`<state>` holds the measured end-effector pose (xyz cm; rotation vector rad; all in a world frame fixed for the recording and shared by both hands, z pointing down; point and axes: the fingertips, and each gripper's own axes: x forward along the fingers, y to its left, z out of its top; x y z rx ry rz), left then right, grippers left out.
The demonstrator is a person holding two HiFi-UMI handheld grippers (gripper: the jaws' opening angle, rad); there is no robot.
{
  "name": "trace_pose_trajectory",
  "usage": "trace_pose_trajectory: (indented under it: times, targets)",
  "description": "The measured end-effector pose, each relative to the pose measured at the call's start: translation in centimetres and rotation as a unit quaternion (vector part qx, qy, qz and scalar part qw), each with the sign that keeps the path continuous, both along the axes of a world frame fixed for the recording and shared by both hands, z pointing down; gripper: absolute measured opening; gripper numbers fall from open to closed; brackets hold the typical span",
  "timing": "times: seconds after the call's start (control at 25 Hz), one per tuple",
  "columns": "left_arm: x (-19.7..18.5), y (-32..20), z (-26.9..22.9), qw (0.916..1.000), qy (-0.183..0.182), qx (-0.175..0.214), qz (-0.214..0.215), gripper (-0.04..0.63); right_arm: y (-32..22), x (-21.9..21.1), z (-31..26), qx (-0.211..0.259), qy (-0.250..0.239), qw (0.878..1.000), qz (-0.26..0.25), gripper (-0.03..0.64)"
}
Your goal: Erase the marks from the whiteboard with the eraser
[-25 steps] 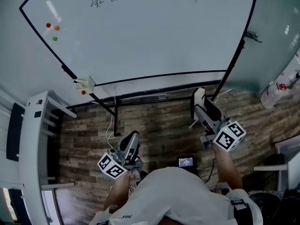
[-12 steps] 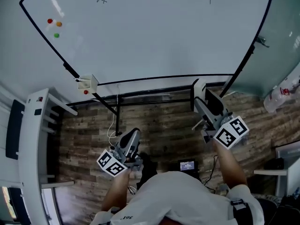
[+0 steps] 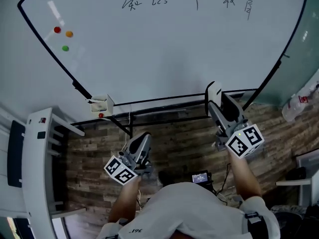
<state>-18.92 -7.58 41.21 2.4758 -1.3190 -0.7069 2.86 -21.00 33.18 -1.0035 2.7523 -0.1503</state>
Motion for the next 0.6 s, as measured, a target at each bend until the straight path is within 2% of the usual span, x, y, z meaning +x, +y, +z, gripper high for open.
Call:
trace_pose_trajectory:
  times: [0.32, 0.6]
  targets:
    - [-8.0, -4.0, -1.6, 0.9999, 0.001, 0.014, 0.0, 0.008, -3.0, -8.8, -2.2, 0.034, 0.03, 0.999, 0.022, 0.252]
    - [-10.2, -6.7, -2.5, 0.9997, 0.0, 0.022, -0.006, 0.008, -5.0, -14.0, -5.2, 0.08, 0.063, 0.995, 0.016, 0.252]
